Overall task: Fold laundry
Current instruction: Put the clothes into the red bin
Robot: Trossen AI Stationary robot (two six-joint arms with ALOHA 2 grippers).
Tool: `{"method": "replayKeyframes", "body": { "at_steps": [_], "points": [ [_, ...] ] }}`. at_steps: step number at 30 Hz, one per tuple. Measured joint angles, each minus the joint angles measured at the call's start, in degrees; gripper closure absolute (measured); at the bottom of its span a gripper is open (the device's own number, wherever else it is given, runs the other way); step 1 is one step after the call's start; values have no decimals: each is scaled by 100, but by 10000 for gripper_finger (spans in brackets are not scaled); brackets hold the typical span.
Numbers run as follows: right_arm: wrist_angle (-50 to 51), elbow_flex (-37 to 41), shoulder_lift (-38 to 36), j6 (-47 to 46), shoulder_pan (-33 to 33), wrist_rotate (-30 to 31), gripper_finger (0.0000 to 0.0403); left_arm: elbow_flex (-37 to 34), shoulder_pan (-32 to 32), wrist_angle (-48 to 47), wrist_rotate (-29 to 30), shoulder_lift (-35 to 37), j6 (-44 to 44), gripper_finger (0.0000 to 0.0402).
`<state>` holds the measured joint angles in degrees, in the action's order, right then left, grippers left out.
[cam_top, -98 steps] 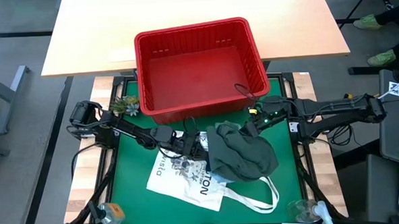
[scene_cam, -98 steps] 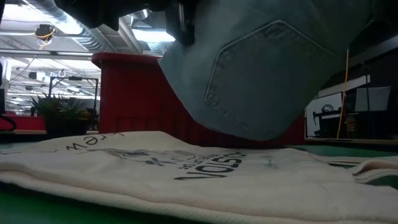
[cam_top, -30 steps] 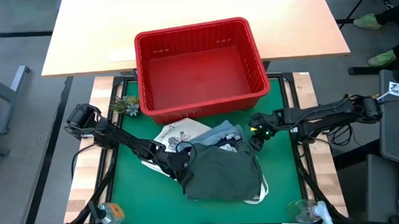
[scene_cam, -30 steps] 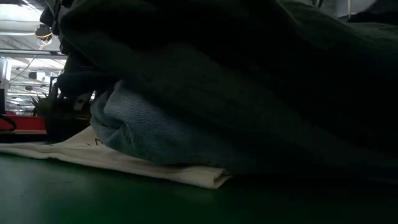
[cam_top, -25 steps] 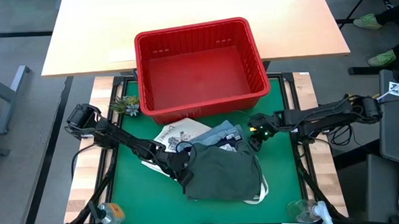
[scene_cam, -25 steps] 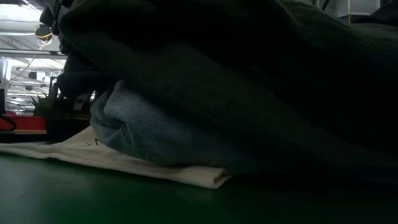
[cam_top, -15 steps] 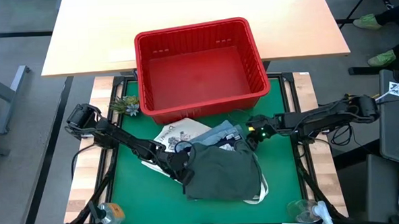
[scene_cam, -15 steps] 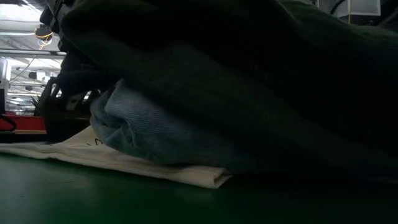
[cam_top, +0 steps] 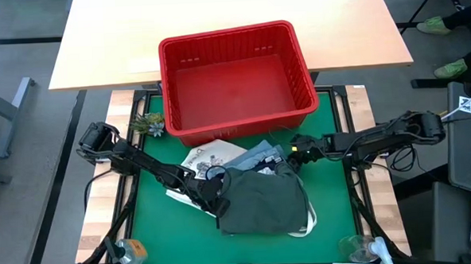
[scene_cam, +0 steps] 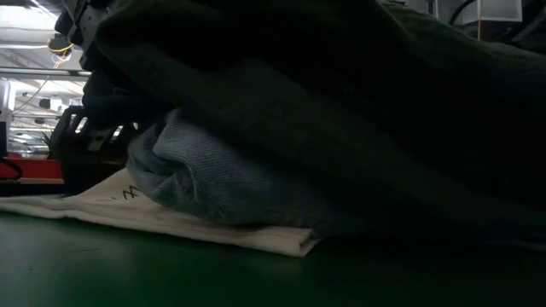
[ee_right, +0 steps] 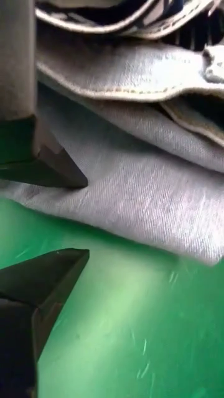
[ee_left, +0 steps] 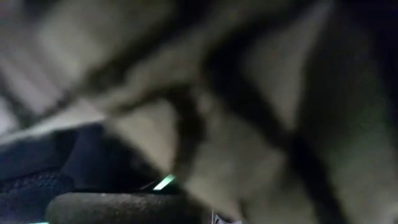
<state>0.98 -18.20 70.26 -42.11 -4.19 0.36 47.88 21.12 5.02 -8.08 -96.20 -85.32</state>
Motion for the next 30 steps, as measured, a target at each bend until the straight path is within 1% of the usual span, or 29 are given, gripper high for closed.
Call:
{"method": "replayKeyframes", "body": {
  "at_steps": [6, 10, 12, 14, 16, 21, 23, 28, 30],
  "points": [
    [-875, 11, 404, 0, -8, -546, 233, -2, 4, -9, -4, 0, 20, 370],
    [-1079, 11, 436, -214, -9, -795, 233, -2, 7, -4, 64, 0, -4, 373],
    [-1199, 20, 439, -272, -7, -1082, 240, -2, 11, -4, 128, 0, -4, 373],
    [-1342, 22, 444, -278, 2, -1422, 257, -2, 15, -3, 199, 0, -4, 373],
    [-1455, 22, 442, -360, 2, -1653, 283, -2, 15, 6, 260, 0, -6, 372],
    [-1558, 22, 440, -741, 2, -1907, 375, -9, 13, 341, 339, 0, -20, 378],
    [-1674, 22, 438, -900, 2, -1979, 391, -9, 11, 537, 365, 0, -28, 379],
    [-1832, -76, 393, -1351, 4, -2568, 365, -9, 20, 1053, 419, -4, -392, 380],
    [-1832, -161, 370, -1465, 4, -2844, 366, -9, 22, 1279, 433, -4, -606, 380]
  ]
}}
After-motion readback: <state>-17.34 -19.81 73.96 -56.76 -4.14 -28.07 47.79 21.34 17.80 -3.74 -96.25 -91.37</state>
